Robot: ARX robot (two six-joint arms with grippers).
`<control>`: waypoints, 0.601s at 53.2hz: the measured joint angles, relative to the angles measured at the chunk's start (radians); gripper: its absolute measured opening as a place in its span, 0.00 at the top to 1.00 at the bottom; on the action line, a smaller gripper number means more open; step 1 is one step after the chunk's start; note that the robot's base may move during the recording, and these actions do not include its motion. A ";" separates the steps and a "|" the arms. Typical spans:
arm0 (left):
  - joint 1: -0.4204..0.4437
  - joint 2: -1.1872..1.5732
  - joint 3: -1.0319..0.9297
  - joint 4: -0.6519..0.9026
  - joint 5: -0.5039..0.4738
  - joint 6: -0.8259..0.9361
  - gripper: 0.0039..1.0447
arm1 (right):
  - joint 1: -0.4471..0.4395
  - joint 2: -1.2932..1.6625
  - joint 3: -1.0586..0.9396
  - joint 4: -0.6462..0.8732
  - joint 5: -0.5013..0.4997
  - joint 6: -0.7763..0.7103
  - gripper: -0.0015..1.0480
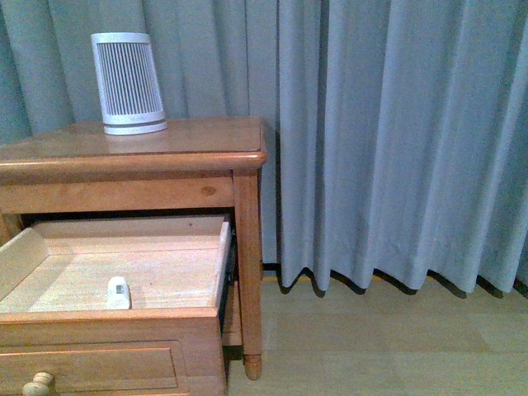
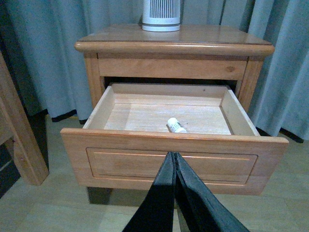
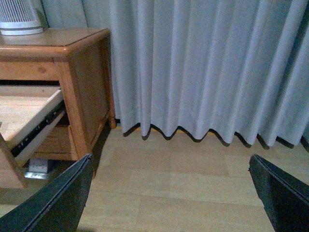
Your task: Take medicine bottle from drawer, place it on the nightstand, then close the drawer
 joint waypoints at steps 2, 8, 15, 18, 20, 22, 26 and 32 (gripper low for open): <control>0.000 0.000 0.000 0.000 0.000 0.000 0.97 | 0.000 0.000 0.000 0.000 0.000 0.000 0.07; 0.000 0.000 0.000 0.000 0.000 -0.001 0.89 | 0.000 0.000 0.000 0.000 0.000 0.000 0.07; 0.000 0.000 0.000 0.000 0.000 -0.001 0.67 | 0.000 0.000 0.000 0.000 0.000 0.000 0.07; 0.000 0.000 0.000 -0.001 0.003 -0.001 0.59 | 0.000 0.000 0.000 0.000 0.003 0.000 0.07; 0.000 0.000 0.000 -0.001 0.004 -0.001 0.52 | 0.000 0.000 0.000 0.000 0.004 0.000 0.07; 0.000 0.000 0.000 -0.001 0.003 -0.001 0.42 | 0.000 0.000 0.000 0.000 0.003 0.000 0.07; 0.000 0.000 0.000 -0.001 0.003 -0.001 0.28 | 0.000 0.000 0.000 0.000 0.004 0.000 0.07; 0.000 0.000 0.000 -0.001 0.003 -0.001 0.06 | 0.000 0.000 0.000 0.000 0.003 0.000 0.07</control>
